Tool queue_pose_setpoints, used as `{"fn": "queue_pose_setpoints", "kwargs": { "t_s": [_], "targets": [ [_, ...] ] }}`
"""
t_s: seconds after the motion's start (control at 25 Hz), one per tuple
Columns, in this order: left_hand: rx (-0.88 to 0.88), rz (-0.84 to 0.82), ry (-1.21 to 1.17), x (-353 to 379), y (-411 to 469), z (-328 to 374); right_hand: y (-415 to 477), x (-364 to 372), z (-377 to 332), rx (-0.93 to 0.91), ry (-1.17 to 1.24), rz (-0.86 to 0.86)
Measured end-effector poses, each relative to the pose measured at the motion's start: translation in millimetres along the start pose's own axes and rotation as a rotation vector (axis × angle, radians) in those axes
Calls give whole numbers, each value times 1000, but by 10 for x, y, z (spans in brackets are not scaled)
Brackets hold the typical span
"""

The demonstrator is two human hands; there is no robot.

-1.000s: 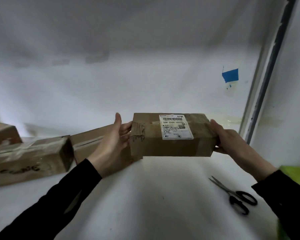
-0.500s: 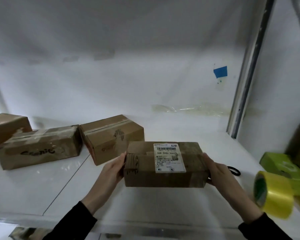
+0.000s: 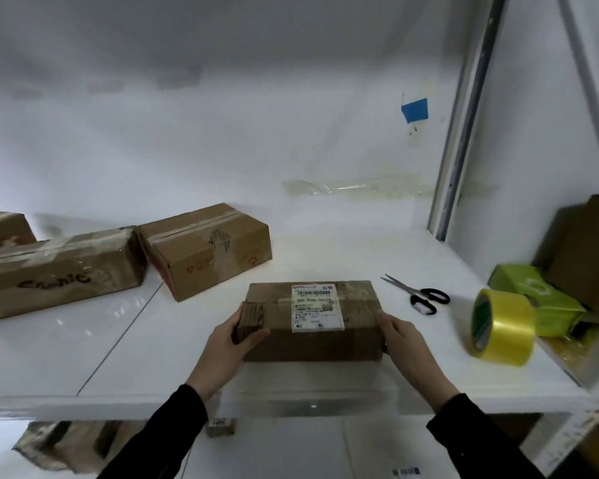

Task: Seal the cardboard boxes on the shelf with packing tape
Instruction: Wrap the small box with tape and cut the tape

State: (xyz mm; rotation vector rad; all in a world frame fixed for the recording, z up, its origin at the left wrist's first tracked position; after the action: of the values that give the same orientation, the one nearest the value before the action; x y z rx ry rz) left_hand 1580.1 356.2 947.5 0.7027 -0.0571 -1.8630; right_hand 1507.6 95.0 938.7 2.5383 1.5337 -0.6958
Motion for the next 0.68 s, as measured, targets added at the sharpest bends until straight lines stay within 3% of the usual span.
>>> {"fn": "queue_pose_setpoints", "kwargs": {
  "t_s": [0.44,0.68],
  "targets": [
    [2,2,-95,-65,80,17,37,-62,-20,-72,-14,100],
    [-9,-82,26,-32,147,2,110,-67,42,-73,40,107]
  ]
}}
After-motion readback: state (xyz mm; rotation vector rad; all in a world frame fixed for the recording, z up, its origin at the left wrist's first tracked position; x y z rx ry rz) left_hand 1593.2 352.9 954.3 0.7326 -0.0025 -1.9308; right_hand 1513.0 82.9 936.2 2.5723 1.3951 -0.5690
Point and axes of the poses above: each hand's wrist, its own y-axis towards the middle knuckle, its own x-axis out of the palm, z = x × y, the point moved 3 cm from there along y, towards the middle knuckle, and after that the axes turned 14 degrees about x, right-handed, at the moved point
